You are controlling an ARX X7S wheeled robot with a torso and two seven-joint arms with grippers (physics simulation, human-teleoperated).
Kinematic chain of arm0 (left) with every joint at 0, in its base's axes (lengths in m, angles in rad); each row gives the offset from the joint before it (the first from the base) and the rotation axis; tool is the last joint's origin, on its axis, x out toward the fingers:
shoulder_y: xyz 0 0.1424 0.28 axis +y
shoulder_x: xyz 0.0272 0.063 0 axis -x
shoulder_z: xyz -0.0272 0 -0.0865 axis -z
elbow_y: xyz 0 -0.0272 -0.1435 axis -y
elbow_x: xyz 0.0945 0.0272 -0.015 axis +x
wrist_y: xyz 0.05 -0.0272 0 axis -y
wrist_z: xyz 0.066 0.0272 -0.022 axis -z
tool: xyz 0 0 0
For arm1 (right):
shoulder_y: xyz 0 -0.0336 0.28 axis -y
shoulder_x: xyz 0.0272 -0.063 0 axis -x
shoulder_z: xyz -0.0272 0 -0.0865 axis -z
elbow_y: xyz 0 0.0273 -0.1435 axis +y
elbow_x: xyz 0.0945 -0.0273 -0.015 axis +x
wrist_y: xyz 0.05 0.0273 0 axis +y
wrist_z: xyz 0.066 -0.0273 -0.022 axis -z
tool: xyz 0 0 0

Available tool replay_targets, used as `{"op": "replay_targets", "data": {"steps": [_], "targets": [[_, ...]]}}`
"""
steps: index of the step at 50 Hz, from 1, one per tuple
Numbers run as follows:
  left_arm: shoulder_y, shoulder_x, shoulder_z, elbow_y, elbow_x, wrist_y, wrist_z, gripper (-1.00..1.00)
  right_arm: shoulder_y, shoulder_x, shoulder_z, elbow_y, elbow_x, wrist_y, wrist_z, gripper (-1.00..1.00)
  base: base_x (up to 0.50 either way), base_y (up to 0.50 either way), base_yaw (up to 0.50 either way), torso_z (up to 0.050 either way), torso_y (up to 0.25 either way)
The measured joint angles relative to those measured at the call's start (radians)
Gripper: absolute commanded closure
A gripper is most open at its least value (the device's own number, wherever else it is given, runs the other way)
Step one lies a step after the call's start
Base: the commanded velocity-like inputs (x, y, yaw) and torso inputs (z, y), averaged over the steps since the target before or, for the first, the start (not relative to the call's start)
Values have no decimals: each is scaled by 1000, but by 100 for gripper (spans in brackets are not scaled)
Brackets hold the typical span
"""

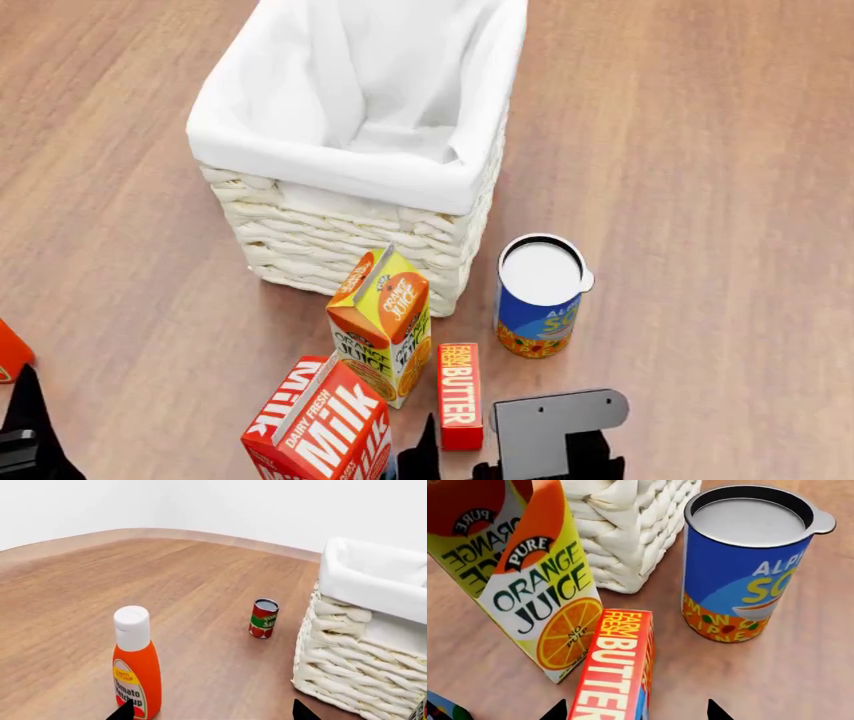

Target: Pick up the butter and put it in the basket.

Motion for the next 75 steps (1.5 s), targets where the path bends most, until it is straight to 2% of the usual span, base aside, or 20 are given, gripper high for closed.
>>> {"op": "replay_targets", "data": {"steps": [1, 24, 53, 75], "targets": [[0, 0, 0, 1, -1, 0, 0, -100, 0, 0, -1, 1, 0, -1, -1, 100, 0, 0, 0, 0, 0], [1, -6, -5, 11, -18, -5, -12, -100, -32, 17, -13, -79, 29, -4, 26, 100, 0, 0, 0, 0, 0], [-4, -10, 0, 13, -26, -2, -22, -100, -291, 159, -24, -608, 30, 93, 210, 100, 0, 0, 0, 0, 0], [-13, -8, 12, 5, -25, 1, -28, -100, -506, 299, 56, -982, 33, 168, 370, 100, 0, 0, 0, 0, 1]]}}
